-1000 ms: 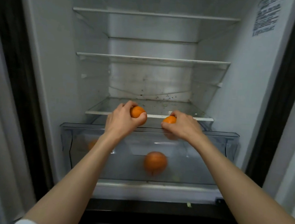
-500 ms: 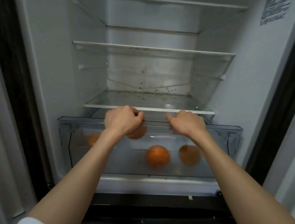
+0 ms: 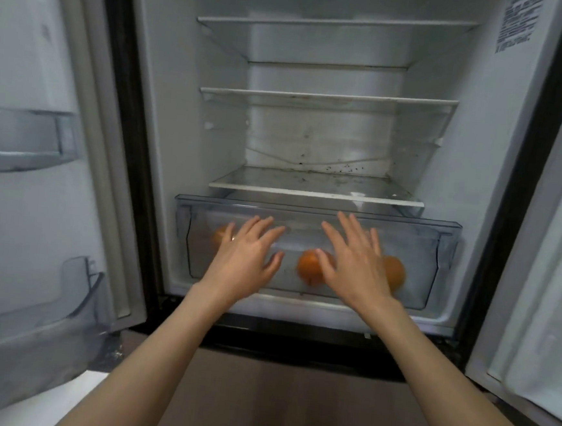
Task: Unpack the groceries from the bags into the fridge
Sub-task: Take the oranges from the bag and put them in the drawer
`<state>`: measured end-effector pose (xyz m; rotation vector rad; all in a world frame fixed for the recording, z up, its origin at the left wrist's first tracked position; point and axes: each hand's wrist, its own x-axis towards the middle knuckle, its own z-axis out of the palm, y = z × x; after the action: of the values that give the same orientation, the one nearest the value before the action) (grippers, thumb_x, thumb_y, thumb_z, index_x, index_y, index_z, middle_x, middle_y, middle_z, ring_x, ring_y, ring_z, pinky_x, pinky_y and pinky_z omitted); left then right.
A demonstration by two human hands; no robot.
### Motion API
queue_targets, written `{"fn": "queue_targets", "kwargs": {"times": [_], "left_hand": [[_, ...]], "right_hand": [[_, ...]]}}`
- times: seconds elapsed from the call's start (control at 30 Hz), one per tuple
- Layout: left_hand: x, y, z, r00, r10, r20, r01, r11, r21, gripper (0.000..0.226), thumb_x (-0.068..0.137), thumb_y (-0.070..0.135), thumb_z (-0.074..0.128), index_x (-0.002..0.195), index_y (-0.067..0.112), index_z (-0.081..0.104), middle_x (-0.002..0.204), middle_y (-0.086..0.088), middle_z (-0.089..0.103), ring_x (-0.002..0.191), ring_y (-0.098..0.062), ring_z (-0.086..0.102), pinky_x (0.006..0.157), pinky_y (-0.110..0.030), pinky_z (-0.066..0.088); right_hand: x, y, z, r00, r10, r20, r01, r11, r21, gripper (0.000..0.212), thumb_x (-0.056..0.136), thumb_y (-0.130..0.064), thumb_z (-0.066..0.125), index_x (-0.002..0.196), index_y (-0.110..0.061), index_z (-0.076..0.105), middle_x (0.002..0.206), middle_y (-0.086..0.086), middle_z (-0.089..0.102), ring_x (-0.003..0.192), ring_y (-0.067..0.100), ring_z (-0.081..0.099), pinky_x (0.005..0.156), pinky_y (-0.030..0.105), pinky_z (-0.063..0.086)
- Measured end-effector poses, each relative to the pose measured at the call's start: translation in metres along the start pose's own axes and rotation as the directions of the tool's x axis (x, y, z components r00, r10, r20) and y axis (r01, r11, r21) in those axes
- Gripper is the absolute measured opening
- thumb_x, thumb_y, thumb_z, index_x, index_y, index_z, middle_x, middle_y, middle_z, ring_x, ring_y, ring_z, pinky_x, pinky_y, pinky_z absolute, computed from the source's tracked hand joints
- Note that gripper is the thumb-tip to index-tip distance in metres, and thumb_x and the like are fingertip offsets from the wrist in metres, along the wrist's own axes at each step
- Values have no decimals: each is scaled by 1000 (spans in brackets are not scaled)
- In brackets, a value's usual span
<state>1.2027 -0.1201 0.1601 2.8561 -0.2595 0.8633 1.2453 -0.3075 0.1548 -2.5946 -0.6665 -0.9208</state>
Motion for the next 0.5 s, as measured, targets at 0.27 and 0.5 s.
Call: {"fn": "queue_targets", "kwargs": {"times": [0.27, 0.5], "left_hand": [[-172, 26, -22, 984, -179, -19, 178, 982, -62, 46, 88, 37, 37, 125, 16, 55, 126, -6, 57, 117, -24, 53, 96, -47, 45], [-351, 5, -77, 845, -535, -19, 533, 845, -45, 50, 88, 39, 34, 125, 14, 56, 123, -4, 60, 113, -22, 55, 95, -30, 41]], "right_hand": [[-123, -69, -4, 962, -182, 206, 127, 959, 253, 54, 92, -35, 50, 142, -17, 37, 151, 10, 30, 141, 25, 24, 115, 43, 12], [-213, -188, -3, 814, -418, 403, 211, 860, 465, 53, 96, -35, 42, 145, -21, 27, 153, 4, 23, 143, 19, 17, 116, 38, 6]]}}
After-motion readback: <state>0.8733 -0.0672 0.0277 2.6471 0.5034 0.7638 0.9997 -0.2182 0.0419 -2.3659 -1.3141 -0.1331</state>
